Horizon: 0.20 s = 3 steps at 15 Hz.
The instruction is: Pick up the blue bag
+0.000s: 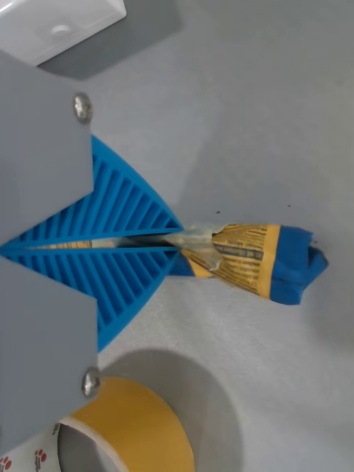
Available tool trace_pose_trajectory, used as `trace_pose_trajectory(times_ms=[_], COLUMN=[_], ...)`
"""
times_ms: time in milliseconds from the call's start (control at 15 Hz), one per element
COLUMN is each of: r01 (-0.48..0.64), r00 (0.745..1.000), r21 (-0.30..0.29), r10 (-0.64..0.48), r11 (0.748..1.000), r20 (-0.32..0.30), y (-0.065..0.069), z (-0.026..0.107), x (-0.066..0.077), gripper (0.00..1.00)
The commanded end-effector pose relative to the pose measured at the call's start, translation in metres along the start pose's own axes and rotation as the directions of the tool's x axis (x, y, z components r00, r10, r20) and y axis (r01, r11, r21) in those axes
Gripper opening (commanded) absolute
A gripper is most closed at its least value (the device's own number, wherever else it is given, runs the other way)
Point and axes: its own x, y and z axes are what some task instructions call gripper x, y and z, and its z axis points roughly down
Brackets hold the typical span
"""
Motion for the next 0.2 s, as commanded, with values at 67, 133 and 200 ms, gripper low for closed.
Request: trace_pose_trajectory(times_ms=[67, 133, 200], r01=[-0.017, -0.018, -0.018], r00=[0.997, 0.997, 0.997], r21=[0.046, 0.044, 0.042], r10=[0.021, 0.021, 0.021], r11=[0.999, 0.999, 0.999], r20=[-0.079, -0.075, -0.07], y=[0.0019, 0.0026, 0.0031], z=[-0.0223, -0.0273, -0.0322], x=[-0.0148, -0.0155, -0.0157], gripper=[0.0, 0.0, 0.0])
